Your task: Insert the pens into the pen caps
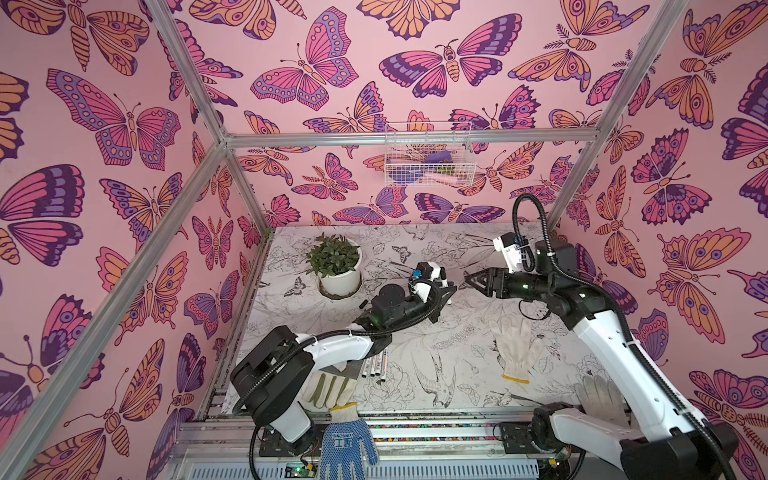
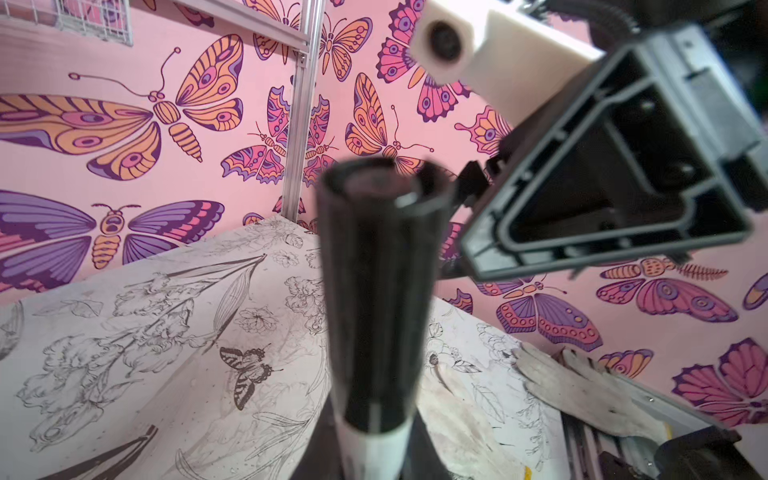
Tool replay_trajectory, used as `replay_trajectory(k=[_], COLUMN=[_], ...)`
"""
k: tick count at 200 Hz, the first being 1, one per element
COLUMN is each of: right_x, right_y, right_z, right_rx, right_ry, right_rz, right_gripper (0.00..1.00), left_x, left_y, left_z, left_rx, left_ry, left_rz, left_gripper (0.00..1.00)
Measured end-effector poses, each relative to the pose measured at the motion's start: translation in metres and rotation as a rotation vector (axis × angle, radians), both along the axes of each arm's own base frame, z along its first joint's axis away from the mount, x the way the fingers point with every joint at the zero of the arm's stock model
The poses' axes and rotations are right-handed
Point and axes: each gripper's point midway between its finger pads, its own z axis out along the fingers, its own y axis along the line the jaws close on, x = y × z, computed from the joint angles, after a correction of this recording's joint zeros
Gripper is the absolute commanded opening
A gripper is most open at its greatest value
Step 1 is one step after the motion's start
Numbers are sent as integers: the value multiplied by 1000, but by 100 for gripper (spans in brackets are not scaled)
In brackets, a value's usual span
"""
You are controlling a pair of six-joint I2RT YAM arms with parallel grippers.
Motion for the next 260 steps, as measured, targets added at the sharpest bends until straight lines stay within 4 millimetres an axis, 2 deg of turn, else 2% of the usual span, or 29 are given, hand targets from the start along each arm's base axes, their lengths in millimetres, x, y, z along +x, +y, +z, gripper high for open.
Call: replay_trajectory(k=[27,81,101,117,150,176,218,239,260], right_x=[-6,-9,-5,-2,9,19,25,25,23], right_y=[9,42,43,41,29,14,9,7,6], right_z=[11,8,6,5,2,-4,-22,-27,-29], right_rx=[-6,-20,-24,-36,-73,-100,-143,-155,-162], right_ry=[-50,-55,-52,-57,-59,-41,18,36,47], right_rz=[44,153,147,127,57,-11,-41,-48,-49], right_gripper=[63,62,62,62,62,61,59,59,59], left_x=[9,-2,2,13,41,54,94,101,100], left_y=[10,4,6,10,27,51,83,94,107], left_z=[0,7,3,-6,-39,-80,-140,-163,-178], left_rx=[-41,-64,-54,-13,138,265,440,522,594], left_ry=[78,113,152,211,333,452,619,677,723], left_rz=[-12,-103,-107,-73,93,215,358,385,402], left_gripper=[0,0,0,0,0,0,0,0,0])
